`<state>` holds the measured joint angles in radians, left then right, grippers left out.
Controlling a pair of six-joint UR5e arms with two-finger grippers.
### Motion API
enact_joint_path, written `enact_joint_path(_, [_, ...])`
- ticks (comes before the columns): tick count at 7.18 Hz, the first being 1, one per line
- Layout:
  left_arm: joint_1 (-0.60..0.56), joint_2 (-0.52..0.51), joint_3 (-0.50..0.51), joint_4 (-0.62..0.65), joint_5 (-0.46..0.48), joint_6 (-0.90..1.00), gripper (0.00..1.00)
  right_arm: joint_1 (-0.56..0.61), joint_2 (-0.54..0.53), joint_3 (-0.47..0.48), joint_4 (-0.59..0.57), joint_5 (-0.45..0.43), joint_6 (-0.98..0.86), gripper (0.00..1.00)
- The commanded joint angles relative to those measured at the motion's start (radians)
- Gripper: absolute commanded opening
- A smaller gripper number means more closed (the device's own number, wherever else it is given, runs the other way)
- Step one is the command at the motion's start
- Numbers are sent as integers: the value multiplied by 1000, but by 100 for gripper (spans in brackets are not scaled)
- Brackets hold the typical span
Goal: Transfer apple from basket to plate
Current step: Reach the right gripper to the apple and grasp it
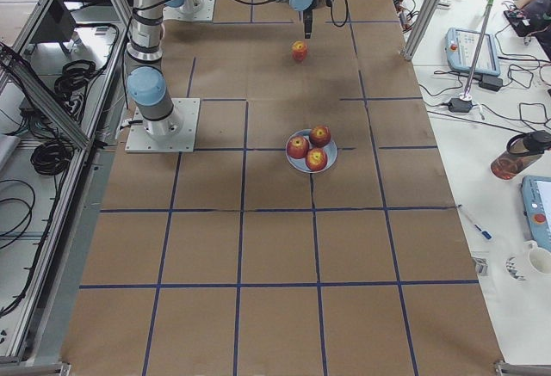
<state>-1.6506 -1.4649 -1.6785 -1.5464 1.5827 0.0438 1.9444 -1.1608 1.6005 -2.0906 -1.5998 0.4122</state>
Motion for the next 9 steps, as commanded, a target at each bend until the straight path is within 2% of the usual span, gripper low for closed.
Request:
enact_joint_path(1, [0,9,-4,-3,0,1,99,2,36,55,-90,1,5,100])
enact_joint_path(3, [0,9,-12,6,0,2,99,25,116,59,-170,1,42,100])
enact_joint_path(6, [3,8,-13,12,0,83,99,31,136,105,-198,4,36,99])
enact_joint_path(8, [3,8,-20,12,-4,76,99,22,133,115,-230,1,30,69])
enact_joint_path(9, [3,9,-29,14,-7,77,99,16,119,107,-229,0,30,60])
